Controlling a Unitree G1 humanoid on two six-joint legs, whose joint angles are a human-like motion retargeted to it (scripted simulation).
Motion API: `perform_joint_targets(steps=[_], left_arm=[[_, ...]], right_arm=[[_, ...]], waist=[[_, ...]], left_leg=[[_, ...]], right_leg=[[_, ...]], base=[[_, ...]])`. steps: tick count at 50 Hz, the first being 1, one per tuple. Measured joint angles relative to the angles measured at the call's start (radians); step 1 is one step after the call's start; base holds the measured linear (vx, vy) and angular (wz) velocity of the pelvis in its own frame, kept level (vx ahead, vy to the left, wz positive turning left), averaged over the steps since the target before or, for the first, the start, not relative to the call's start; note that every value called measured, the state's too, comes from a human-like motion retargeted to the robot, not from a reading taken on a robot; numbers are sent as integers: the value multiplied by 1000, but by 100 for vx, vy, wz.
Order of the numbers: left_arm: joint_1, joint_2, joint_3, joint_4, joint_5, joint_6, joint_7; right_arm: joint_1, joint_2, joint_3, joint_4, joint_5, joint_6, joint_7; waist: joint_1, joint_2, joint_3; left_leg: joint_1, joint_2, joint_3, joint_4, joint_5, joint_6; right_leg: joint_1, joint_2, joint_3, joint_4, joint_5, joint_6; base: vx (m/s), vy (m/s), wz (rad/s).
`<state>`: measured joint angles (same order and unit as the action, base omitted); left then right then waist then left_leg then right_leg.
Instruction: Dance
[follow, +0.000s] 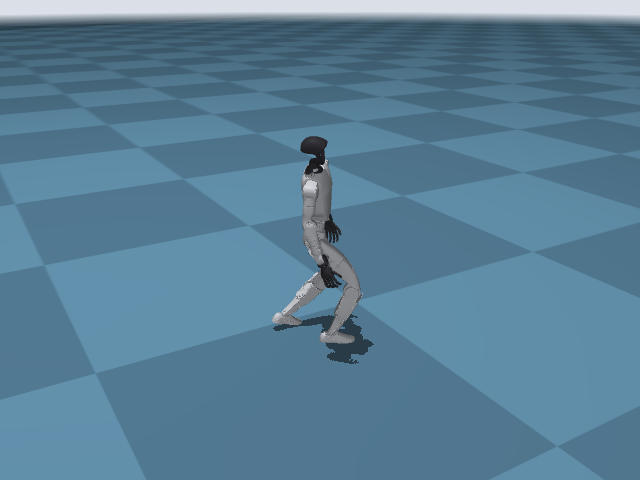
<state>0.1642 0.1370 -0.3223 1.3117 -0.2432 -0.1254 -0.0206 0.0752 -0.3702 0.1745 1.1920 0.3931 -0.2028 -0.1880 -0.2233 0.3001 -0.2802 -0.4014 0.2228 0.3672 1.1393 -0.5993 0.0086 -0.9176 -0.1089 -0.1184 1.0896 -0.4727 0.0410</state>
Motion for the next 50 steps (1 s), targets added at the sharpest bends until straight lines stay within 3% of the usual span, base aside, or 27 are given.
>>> perform_joint_targets(steps=[5, 10, 13, 17, 20, 23, 25, 28, 30, 32, 33, 35, 40, 45, 50], left_arm=[[-2, 4, -32, -38, -29, -7, 2], [-14, -25, -68, -41, -62, -1, 13], [-23, -33, -77, -40, -77, 0, 39], [-71, -21, -59, -29, -88, -23, 105], [-109, 17, -23, -20, -98, -53, 146], [-127, 75, 27, -21, -94, -87, 179], [-130, 115, 64, -25, -79, -105, 206], [-120, 169, 119, -32, -25, -114, 256], [-110, 202, 156, -37, 21, -115, 289], [-100, 225, 190, -42, 66, -110, 322], [-97, 232, 203, -46, 88, -106, 336], [-88, 236, 221, -58, 132, -101, 362], [-75, 227, 229, -113, 213, -104, 402], [-84, 262, 216, -178, 293, -130, 402], [-84, 284, 183, -200, 365, -136, 406]], right_arm=[[-23, -10, 11, -39, 30, -64, -53], [-68, -29, 14, -61, 47, -107, -133], [-106, -49, 2, -56, 33, -128, -197], [-181, -83, -18, -18, -34, -142, -286], [-208, -99, -22, 6, -77, -135, -315], [-188, -111, -12, 9, -123, -115, -302], [-160, -125, -2, 0, -169, -98, -286], [-103, -156, 3, -25, -258, -84, -266], [-64, -174, -5, -45, -309, -78, -249], [-35, -190, -19, -63, -353, -72, -240], [-22, -194, -26, -68, -370, -70, -238], [-1, -208, -41, -78, -397, -68, -241], [28, -229, -80, -74, -423, -64, -276], [32, -243, -113, -63, -451, -50, -341], [46, -246, -133, -57, -472, -47, -386]], waist=[[45, 97, 45], [84, 161, 109], [78, 183, 162], [46, 191, 237], [28, 173, 259], [38, 130, 243], [49, 91, 221], [47, 16, 193], [38, -36, 188], [40, -73, 194], [36, -90, 196], [26, -111, 208], [-6, -131, 252], [26, -130, 263], [40, -157, 272]], left_leg=[[-105, 339, -58, 350, 98, 54], [-274, 434, -218, 559, 71, 112], [-397, 418, -321, 678, 60, 144], [-561, 307, -389, 722, 60, 143], [-634, 163, -349, 602, 71, 108], [-642, -41, -323, 371, 108, 21], [-623, -181, -335, 216, 140, -33], [-559, -334, -335, 69, 148, -38], [-505, -382, -311, 22, 127, -18], [-455, -433, -296, -36, 121, -45], [-420, -405, -275, -42, 88, -11], [-349, -410, -229, -91, 71, 6], [-151, -444, -138, -247, 91, -28], [-19, -458, -91, -390, 62, -29], [36, -464, -36, -386, 15, -6]], right_leg=[[190, 187, -121, -99, -20, -94], [337, 346, -131, -150, -4, -125], [381, 418, -100, -121, -34, -135], [419, 458, -71, -61, -105, -128], [432, 444, -43, -18, -111, -85], [429, 418, 34, 8, -51, -3], [421, 395, 90, 35, -11, 56], [392, 332, 151, 147, 84, 162], [354, 280, 142, 265, 220, 220], [287, 204, 89, 384, 308, 221], [245, 142, 68, 437, 325, 221], [162, 5, 53, 514, 297, 220], [-62, -288, -14, 456, 153, 156], [-285, -416, -160, 180, 79, 166], [-372, -523, -279, 151, -22, 115]], base=[[32, -35, -2], [31, -26, -39], [35, -14, -35], [41, -4, -12], [48, 7, -26], [52, 10, -60], [55, 7, -64], [56, 3, -38], [53, -8, -39], [49, -8, -72], [49, 7, -81], [49, 19, -73], [48, 8, -67], [39, -3, -87], [32, -4, -49]])
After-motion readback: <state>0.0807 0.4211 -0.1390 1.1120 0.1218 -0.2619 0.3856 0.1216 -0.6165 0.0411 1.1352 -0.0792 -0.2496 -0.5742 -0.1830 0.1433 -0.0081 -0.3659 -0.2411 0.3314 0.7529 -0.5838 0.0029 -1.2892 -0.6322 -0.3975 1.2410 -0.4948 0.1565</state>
